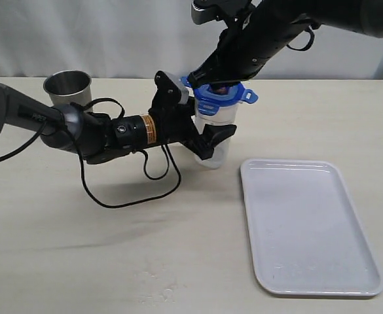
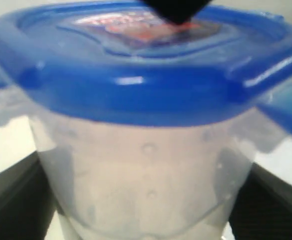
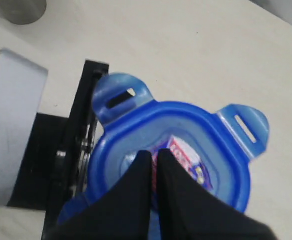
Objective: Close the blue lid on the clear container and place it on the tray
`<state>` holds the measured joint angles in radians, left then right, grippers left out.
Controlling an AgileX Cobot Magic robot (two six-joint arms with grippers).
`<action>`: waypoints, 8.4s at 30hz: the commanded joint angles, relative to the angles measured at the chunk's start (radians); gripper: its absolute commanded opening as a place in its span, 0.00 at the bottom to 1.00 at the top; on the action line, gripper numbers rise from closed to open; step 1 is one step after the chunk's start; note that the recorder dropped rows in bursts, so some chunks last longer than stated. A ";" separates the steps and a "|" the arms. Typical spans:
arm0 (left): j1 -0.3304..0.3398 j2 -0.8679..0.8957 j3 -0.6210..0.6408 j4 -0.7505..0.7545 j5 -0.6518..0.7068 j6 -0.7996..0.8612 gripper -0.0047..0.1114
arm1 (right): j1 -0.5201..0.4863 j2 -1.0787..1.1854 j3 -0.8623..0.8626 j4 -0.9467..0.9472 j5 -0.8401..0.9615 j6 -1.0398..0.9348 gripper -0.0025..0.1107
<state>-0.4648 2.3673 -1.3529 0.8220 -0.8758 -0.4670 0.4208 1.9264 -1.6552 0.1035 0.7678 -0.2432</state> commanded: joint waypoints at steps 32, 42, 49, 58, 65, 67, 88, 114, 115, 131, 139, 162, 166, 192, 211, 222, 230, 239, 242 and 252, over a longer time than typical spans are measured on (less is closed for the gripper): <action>0.315 -0.092 0.213 0.605 -0.264 -0.101 0.04 | 0.070 -0.082 -0.011 0.299 0.114 -0.179 0.43; 0.313 -0.092 0.213 0.617 -0.236 -0.110 0.04 | 0.065 0.088 -0.217 0.241 0.224 -0.108 0.43; 0.313 -0.092 0.213 0.619 -0.236 -0.108 0.04 | 0.065 0.196 -0.372 0.113 0.300 -0.012 0.43; 0.313 -0.092 0.213 0.619 -0.229 -0.101 0.04 | 0.065 0.244 -0.395 0.198 0.399 -0.135 0.43; 0.313 -0.092 0.213 0.619 -0.229 -0.101 0.04 | 0.057 0.276 -0.395 0.173 0.453 -0.138 0.43; 0.313 -0.092 0.213 0.619 -0.229 -0.101 0.04 | 0.045 0.280 -0.395 0.178 0.453 -0.122 0.43; 0.313 -0.092 0.212 0.623 -0.232 -0.101 0.04 | 0.021 0.364 -0.388 0.315 0.453 -0.176 0.43; 0.315 -0.092 0.212 0.623 -0.229 -0.101 0.04 | 0.021 0.368 -0.245 0.292 0.453 -0.223 0.55; 0.315 -0.092 0.212 0.623 -0.229 -0.101 0.04 | 0.021 0.368 -0.245 0.263 0.453 -0.214 0.56; 0.318 -0.092 0.212 0.623 -0.218 -0.101 0.04 | 0.021 0.391 -0.221 0.381 0.453 -0.258 0.38; 0.326 -0.092 0.212 0.622 -0.221 -0.104 0.04 | 0.021 0.367 -0.273 0.258 0.453 -0.226 0.56; 0.326 -0.092 0.212 0.616 -0.175 -0.109 0.04 | 0.034 0.273 -0.560 0.251 0.453 -0.234 0.57; 0.326 -0.092 0.212 0.615 -0.172 -0.109 0.04 | 0.114 0.237 -0.558 0.268 0.453 -0.240 0.57; 0.326 -0.092 0.212 0.606 -0.177 -0.111 0.04 | 0.442 0.239 -0.235 -0.464 0.384 0.050 0.55; 0.326 -0.092 0.212 0.608 -0.184 -0.121 0.04 | 0.454 0.239 -0.062 -0.549 0.188 0.157 0.39; 0.326 -0.092 0.212 0.612 -0.203 -0.131 0.04 | 0.454 0.241 -0.014 -0.643 0.115 0.236 0.39; 0.326 -0.092 0.212 0.616 -0.206 -0.131 0.04 | 0.454 0.290 -0.014 -0.643 0.121 0.236 0.32; 0.326 -0.092 0.212 0.616 -0.206 -0.136 0.04 | 0.454 0.307 -0.014 -0.680 0.139 0.236 0.26; 0.326 -0.092 0.212 0.616 -0.206 -0.136 0.04 | 0.454 0.307 -0.014 -0.685 0.150 0.229 0.26; 0.326 -0.092 0.212 0.616 -0.206 -0.136 0.04 | 0.454 0.231 -0.018 -0.668 0.182 0.158 0.46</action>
<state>-0.1331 2.2657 -1.1549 1.3546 -1.0855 -0.5984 0.9005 2.1179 -1.7221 -0.6951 0.7894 -0.0714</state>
